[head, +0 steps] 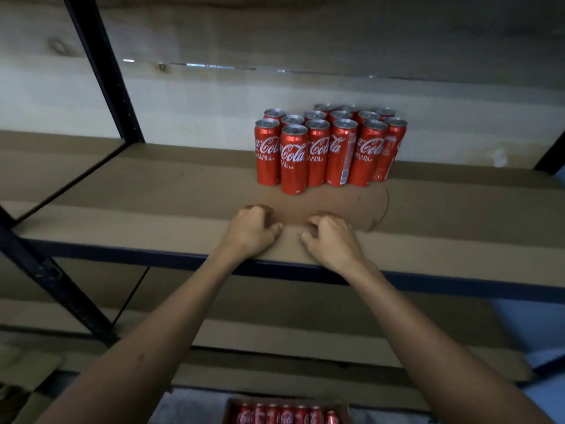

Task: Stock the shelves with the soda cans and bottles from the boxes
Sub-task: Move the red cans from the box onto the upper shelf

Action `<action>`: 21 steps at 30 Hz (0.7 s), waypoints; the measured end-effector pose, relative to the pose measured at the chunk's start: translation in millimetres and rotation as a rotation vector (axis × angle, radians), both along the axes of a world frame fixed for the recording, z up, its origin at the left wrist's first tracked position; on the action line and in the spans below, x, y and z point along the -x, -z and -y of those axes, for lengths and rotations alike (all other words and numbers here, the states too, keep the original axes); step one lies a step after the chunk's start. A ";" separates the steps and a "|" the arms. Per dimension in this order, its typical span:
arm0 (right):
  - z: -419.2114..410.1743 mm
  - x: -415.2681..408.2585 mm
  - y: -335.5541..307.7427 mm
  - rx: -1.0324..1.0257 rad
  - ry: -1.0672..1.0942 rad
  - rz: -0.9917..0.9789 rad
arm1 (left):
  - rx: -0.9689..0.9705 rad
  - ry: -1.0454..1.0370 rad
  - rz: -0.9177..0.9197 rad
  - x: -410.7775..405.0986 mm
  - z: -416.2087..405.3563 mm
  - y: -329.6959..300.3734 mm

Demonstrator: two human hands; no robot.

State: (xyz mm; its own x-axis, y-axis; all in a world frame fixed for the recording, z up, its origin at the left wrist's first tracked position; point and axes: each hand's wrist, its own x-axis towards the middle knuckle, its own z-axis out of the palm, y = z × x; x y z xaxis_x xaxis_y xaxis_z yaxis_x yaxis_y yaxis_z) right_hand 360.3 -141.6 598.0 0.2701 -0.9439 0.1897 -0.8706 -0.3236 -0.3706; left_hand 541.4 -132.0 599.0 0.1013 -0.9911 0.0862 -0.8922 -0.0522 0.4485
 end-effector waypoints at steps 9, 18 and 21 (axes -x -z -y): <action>-83.3 35.6 38.2 0.267 -0.114 -0.028 | 0.432 0.121 0.358 30.1 -96.1 45.3; -140.1 59.3 137.5 0.177 -0.199 0.203 | 0.312 0.241 0.252 41.5 -150.5 147.8; -149.8 70.7 183.8 -0.043 -0.178 0.125 | 0.095 0.281 0.188 47.7 -164.6 205.9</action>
